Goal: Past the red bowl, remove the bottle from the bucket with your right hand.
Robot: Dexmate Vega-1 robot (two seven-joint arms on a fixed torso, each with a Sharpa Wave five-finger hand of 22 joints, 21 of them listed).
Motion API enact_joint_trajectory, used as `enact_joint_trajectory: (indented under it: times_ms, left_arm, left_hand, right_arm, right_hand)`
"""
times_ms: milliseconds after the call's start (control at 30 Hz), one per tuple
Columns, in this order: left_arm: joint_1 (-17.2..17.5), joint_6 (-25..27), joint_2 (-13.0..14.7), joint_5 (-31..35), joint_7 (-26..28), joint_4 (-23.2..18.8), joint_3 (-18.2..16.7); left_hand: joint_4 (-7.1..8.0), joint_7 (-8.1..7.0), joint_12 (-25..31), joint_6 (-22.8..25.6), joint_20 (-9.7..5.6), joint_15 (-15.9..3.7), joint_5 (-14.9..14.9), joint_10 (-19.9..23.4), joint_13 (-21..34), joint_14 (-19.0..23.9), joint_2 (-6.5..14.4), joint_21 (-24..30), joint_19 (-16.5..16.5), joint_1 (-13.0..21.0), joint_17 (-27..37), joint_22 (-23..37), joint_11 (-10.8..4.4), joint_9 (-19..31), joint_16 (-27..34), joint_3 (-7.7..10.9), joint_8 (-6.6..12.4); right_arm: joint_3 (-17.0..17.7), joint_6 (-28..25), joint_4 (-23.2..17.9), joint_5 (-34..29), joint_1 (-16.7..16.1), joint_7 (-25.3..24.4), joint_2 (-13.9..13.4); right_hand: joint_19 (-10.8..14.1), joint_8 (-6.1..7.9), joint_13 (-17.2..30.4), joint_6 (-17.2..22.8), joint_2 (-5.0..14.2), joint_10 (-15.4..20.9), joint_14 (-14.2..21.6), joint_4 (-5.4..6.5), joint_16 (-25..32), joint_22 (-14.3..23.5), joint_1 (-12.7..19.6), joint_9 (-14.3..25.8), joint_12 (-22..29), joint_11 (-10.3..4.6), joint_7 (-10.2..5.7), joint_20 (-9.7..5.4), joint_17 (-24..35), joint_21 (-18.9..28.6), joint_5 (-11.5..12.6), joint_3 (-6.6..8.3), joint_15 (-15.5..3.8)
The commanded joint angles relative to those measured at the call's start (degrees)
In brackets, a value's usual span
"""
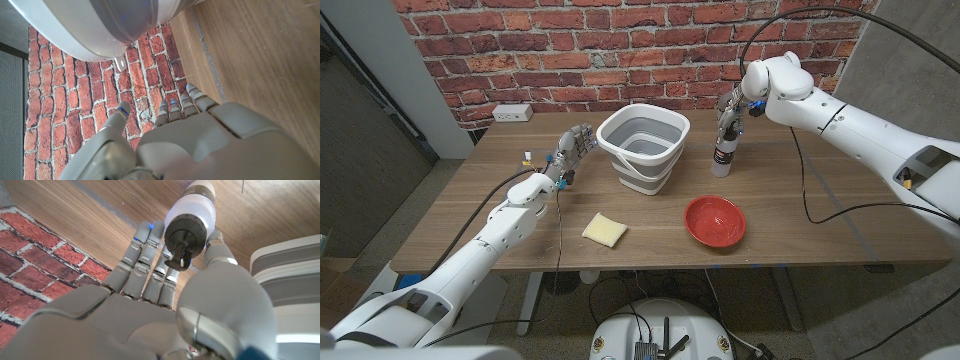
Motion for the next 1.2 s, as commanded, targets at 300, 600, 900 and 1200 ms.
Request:
enact_joint_trajectory:
  times_ms: [300, 600, 900, 1200]
  left_arm:
    - [0.38, -0.05, -0.06, -0.21, 0.07, -0.04, -0.05]
    - [0.25, 0.04, 0.04, -0.17, -0.07, 0.01, -0.02]
    - [0.44, 0.03, 0.07, -0.37, -0.33, -0.1, -0.03]
    - [1.16, -0.1, 0.37, -0.45, -0.01, -0.92, -0.26]
  left_hand:
    - [0.08, -0.12, 0.25, 0.72, -2.21, 0.2, 0.03, 0.46, 0.32, 0.35, 3.46, -0.05, 0.53, -0.71, 0.12, 0.19, 0.2, 0.31, 0.08, 0.27, -0.01]
    - [0.13, -0.06, 0.28, 0.73, -2.2, 0.14, 0.04, 0.58, 0.32, 0.48, 3.48, -0.04, 0.58, -0.7, 0.12, 0.19, 0.2, 0.31, 0.12, 0.32, 0.0]
    - [0.19, -0.06, 0.25, 0.72, -2.2, 0.2, 0.04, 0.52, 0.32, 0.52, 3.51, -0.04, 0.6, -0.7, 0.12, 0.19, 0.14, 0.31, 0.12, 0.38, -0.01]
    - [0.24, -0.08, 0.28, 0.73, -2.18, 0.26, 0.04, 0.61, 0.32, 0.5, 3.52, -0.01, 0.69, -0.7, 0.12, 0.19, 0.21, 0.32, 0.1, 0.42, -0.01]
  right_arm:
    - [-0.54, 0.22, -0.6, -1.25, 0.65, 2.79, 0.5]
    - [-0.35, -0.16, -1.58, -1.66, 0.66, 3.78, 0.43]
    - [0.0, -0.58, -2.5, -1.55, 0.38, 4.74, 0.18]
    - [0.55, -1.05, -3.38, -1.56, -0.13, 4.82, -0.35]
  right_hand:
    - [-1.93, -2.84, 0.63, -6.43, -1.73, -8.13, -8.27, 0.69, -1.93, 0.06, -4.73, 0.31, -1.56, 3.62, 1.85, -1.9, 1.53, -0.78, 0.95, -2.51, -4.38]
    - [-3.73, -4.51, 0.31, -10.11, -2.36, -12.91, -13.13, 0.99, -2.58, 0.06, -7.18, 0.39, -1.67, 5.57, 3.25, -0.62, 2.33, -1.43, 1.62, -4.53, -2.67]
    - [-6.63, -6.21, -0.21, -13.56, -3.19, -17.48, -18.09, 1.57, -4.29, 0.0, -10.01, 0.46, -1.68, 7.71, 4.95, 1.86, 1.9, -2.75, 2.87, -6.42, 1.06]
    - [-10.83, -8.03, -0.88, -16.67, -4.1, -22.28, -24.61, 1.88, -7.08, -0.27, -12.33, 0.51, -1.48, 9.71, 6.02, 5.4, 0.76, -5.25, 4.59, -8.26, 6.63]
